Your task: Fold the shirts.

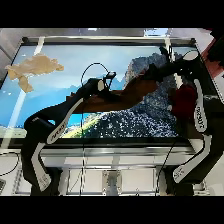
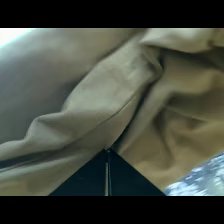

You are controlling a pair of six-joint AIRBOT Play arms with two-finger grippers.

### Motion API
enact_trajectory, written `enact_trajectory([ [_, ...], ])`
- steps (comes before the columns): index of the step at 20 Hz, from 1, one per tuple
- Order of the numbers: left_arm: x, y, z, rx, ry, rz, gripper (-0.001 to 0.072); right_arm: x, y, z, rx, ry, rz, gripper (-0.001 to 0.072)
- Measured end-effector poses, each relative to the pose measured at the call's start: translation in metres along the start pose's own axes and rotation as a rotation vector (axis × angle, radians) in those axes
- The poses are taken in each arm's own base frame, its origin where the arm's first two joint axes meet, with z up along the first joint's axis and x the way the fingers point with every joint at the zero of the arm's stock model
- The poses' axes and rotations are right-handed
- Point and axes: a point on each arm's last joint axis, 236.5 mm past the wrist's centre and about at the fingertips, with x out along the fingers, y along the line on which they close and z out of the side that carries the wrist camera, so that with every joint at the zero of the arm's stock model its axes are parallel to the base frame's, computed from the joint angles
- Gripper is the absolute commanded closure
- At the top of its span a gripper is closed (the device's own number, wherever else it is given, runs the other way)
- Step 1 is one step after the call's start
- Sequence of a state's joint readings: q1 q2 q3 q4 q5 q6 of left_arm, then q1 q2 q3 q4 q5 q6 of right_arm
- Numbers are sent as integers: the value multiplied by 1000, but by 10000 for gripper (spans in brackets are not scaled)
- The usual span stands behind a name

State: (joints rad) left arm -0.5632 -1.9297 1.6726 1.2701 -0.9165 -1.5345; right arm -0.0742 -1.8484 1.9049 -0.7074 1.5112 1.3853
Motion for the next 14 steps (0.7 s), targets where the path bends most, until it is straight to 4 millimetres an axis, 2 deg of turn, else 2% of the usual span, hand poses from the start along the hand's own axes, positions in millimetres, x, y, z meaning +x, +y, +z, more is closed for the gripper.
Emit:
enact_trajectory([
  [4, -2, -14, 9, -14, -30, -11, 695, -21, 26, 3, -31, 2, -19, 676],
  [7, -23, -4, 28, 30, -54, 49, 695, -18, 50, -4, -57, 27, -15, 677],
  [9, -51, 25, 42, 92, -54, 168, 695, -7, 69, -12, -73, 55, -7, 676],
  [11, -92, 71, 52, 122, -47, 329, 695, 12, 91, -20, -94, 81, -3, 677],
  [14, -161, 139, 54, 51, -44, 512, 695, 57, 125, -28, -123, 79, -18, 677],
])
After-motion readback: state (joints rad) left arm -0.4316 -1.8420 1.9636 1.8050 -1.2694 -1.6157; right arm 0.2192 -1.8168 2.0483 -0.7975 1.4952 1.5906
